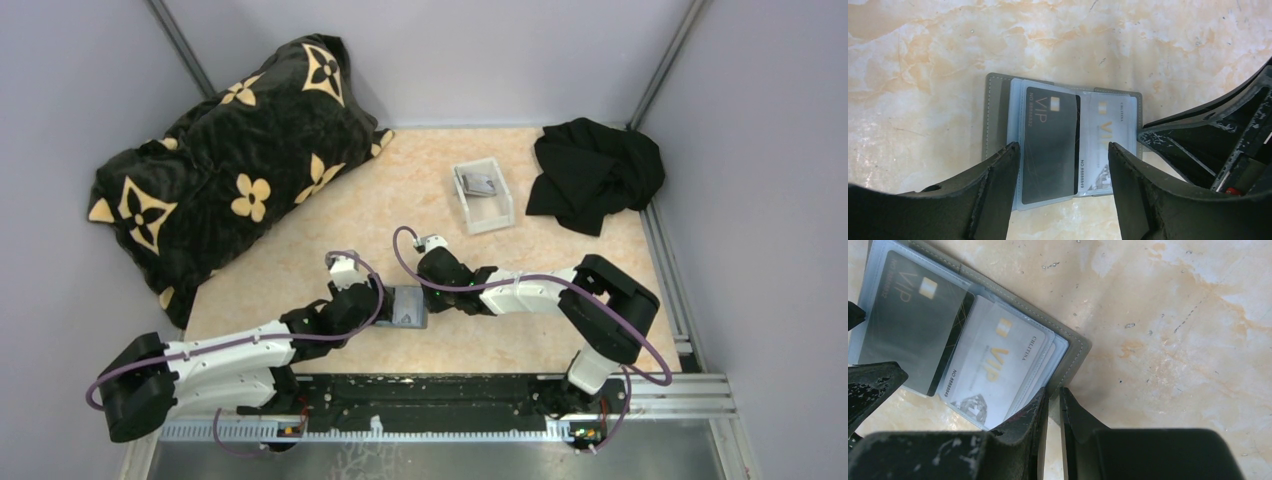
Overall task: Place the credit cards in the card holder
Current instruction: Insert the credit card into the card holder.
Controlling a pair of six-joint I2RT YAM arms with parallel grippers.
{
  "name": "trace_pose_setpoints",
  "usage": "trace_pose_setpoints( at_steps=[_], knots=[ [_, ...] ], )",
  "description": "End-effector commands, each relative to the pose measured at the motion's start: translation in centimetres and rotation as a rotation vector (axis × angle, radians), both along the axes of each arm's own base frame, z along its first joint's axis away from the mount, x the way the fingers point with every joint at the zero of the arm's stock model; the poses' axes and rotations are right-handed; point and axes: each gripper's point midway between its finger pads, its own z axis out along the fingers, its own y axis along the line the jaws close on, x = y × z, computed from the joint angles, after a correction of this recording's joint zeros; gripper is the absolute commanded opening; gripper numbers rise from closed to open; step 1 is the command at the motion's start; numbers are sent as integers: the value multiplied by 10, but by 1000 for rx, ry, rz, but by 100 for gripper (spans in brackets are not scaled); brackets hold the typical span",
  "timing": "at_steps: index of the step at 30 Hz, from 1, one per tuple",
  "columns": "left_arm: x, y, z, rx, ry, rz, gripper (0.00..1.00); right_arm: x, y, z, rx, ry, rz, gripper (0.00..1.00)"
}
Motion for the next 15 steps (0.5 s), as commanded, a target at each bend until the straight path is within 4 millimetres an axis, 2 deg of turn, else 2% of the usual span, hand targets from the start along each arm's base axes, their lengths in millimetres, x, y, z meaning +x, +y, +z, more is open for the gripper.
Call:
trace_pose_setpoints(
  at_steps=[1,10,15],
  knots=[
    [3,-8,12,-50,-25,-18,71,0,10,2,24,-11,14,16],
    [1,-15,8,-63,-10,-40,70,0,9,1,23,-10,13,15],
    [2,-16,15,-79,-25,-41,70,-1,8,0,21,-9,10,16]
  ],
)
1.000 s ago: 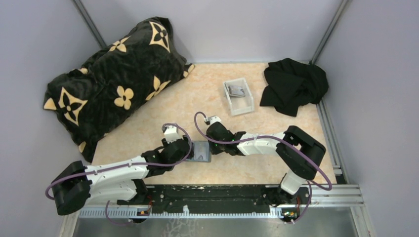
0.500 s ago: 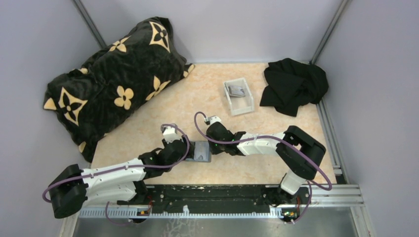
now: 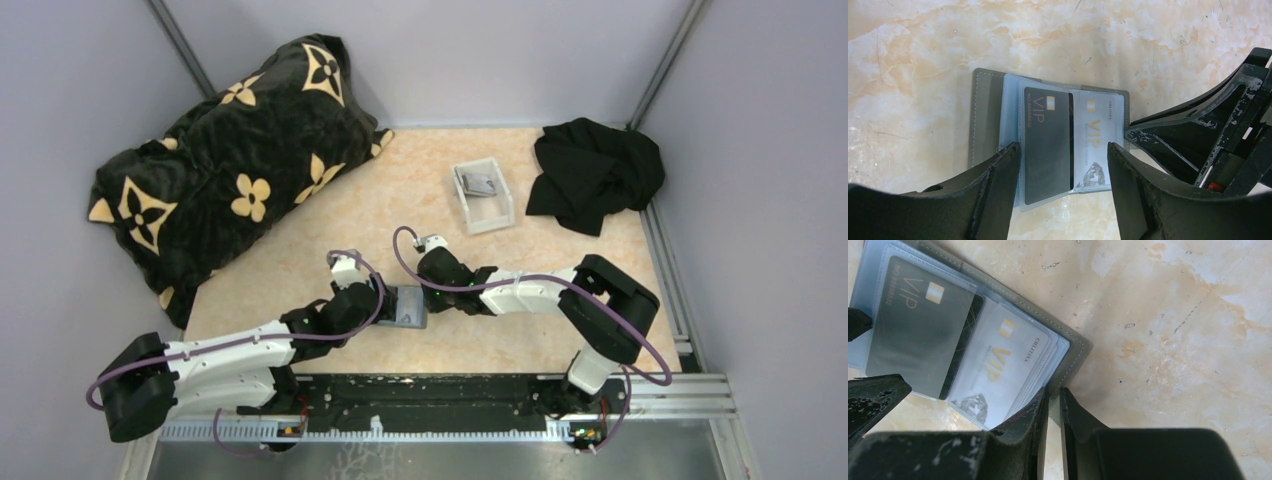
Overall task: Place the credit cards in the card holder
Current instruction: Insert the credit card into the card holder.
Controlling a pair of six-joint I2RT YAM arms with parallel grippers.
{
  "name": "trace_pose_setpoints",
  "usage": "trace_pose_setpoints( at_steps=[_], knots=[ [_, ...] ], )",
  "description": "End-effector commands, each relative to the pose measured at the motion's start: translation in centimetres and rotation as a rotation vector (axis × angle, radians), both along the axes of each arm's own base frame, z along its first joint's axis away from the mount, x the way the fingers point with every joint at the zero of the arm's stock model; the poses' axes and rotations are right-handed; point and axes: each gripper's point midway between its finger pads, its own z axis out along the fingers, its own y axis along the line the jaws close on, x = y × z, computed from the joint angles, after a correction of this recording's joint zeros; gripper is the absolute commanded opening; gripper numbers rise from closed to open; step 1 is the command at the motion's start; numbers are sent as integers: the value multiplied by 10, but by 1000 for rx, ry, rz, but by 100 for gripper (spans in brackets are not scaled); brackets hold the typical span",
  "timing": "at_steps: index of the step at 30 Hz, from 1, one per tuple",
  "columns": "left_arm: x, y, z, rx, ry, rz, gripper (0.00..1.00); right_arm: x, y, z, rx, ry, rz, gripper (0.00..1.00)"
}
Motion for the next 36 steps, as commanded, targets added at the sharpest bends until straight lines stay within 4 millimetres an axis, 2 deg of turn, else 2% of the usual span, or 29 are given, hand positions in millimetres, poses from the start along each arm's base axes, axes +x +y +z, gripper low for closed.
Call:
trace_pose_setpoints(
  at_steps=[1,12,19,27,36],
  knots=[
    [3,-5,12,-42,-28,-13,70,-1,8,0,20,-9,10,15],
    [3,-1,23,-114,-81,3,70,0,10,2,28,-10,13,15],
    [1,-11,20,-132,-66,-34,70,-1,10,1,29,-7,12,15],
    [4,-14,34,-160,-104,-38,70,-1,9,1,26,-6,11,15],
    [4,-20,37,-187,-114,-65,69,-1,9,1,24,-5,12,15]
  ],
)
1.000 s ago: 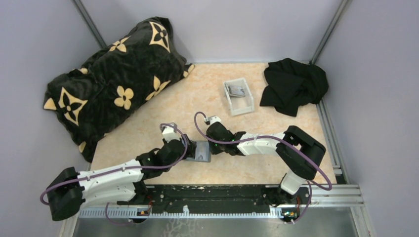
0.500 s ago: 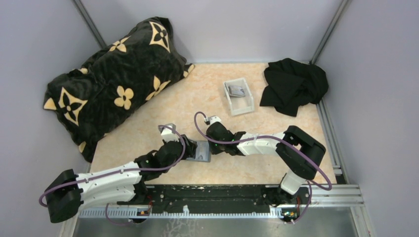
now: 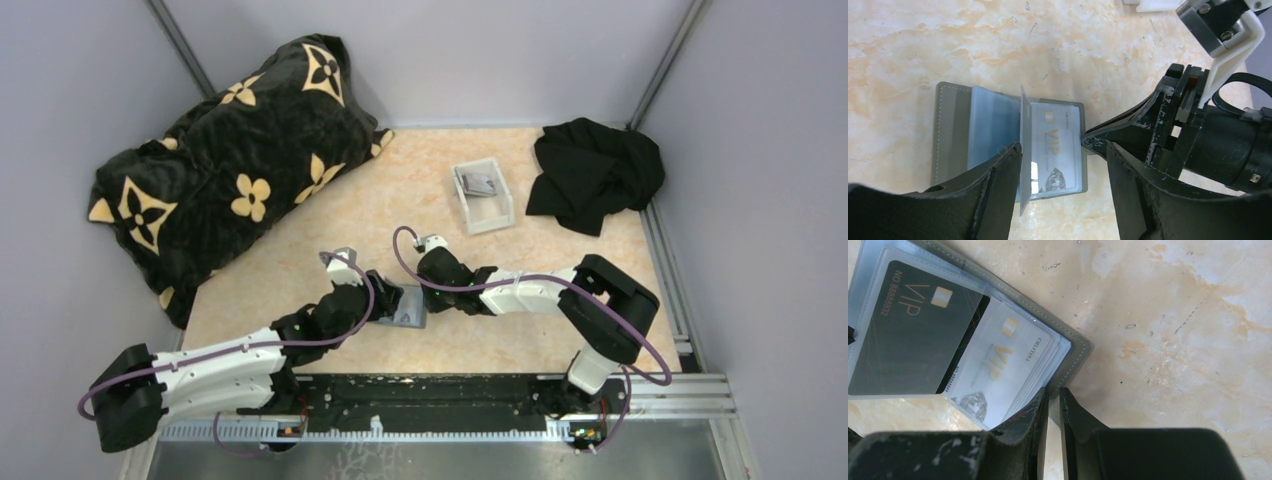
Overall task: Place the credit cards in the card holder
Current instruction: Insert the credit card into the card holder.
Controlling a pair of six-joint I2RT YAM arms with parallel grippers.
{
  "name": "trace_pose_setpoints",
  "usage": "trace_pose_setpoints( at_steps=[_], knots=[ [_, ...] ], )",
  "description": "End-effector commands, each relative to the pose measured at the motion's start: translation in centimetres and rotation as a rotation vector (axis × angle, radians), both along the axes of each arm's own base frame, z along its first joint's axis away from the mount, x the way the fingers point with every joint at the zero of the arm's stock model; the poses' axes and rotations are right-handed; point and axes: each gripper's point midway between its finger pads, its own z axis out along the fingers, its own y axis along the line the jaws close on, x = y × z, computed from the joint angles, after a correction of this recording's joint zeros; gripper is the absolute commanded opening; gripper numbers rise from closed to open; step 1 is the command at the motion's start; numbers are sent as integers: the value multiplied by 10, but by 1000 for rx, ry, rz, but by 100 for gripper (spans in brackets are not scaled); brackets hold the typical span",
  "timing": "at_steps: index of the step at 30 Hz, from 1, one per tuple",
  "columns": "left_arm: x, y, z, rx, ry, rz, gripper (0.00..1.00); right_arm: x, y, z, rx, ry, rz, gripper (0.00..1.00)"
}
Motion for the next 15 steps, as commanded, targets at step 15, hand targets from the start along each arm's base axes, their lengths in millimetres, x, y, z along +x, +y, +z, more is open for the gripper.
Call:
trace_pose_setpoints(
  at_steps=[15],
  knots=[
    [-9,-29,-9,-69,37,-115,69,-1,7,0,15,-5,10,15]
  ],
)
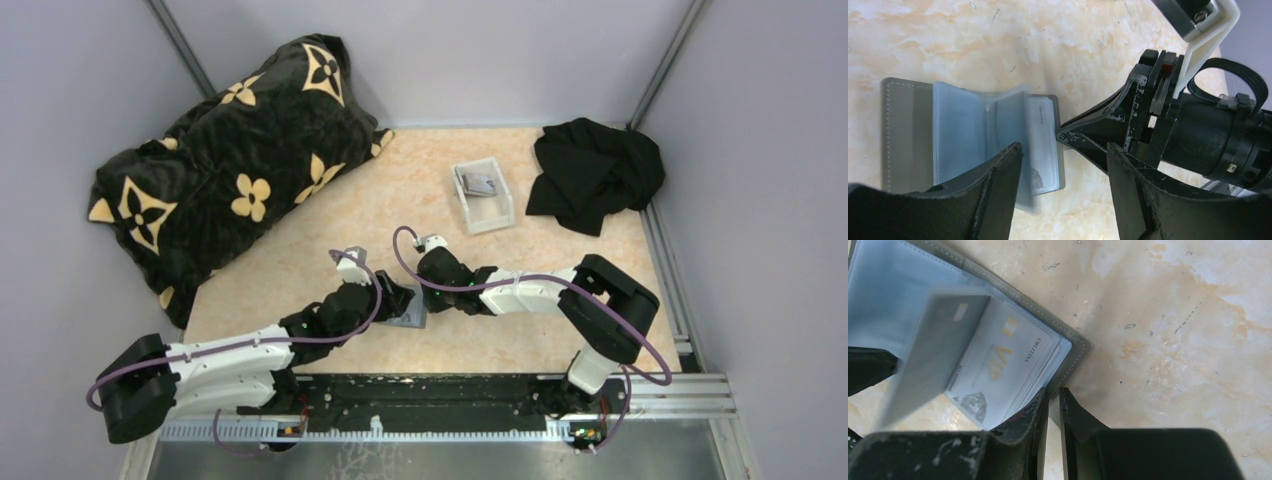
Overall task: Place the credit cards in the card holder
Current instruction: Insert the credit card into the card holder.
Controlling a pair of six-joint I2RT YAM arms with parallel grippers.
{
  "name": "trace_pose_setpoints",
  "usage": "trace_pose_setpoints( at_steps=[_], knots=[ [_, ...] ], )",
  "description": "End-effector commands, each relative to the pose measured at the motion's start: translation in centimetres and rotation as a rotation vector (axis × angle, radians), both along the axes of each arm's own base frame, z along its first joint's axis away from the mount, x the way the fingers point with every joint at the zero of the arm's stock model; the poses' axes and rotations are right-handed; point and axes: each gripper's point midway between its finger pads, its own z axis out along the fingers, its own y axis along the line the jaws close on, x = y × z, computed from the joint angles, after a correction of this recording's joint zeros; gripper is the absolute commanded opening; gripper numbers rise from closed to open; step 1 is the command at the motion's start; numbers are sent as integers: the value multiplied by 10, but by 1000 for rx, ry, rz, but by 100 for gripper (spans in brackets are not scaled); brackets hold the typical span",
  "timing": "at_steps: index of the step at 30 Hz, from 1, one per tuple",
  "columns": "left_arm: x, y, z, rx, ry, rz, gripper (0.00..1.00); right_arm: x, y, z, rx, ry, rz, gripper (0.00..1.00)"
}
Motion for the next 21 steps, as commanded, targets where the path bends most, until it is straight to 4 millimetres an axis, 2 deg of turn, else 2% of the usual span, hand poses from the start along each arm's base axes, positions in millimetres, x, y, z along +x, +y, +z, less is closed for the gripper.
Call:
trace_pose_setpoints(
  at_steps=[1,8,13,21],
  knots=[
    [-6,-6,-12,-9,30,-39,69,-1,7,0,16,-5,10,15],
    [-7,-8,-16,-15,40,-46,69,-2,6,-1,14,-4,9,15],
    [-3,-1,-13,-5,22,-10,69,1,-1,2,-2,-25,-11,15],
    [3,26,-13,34,-5,95,69,14,-14,34,-17,-99,-46,15]
  ],
)
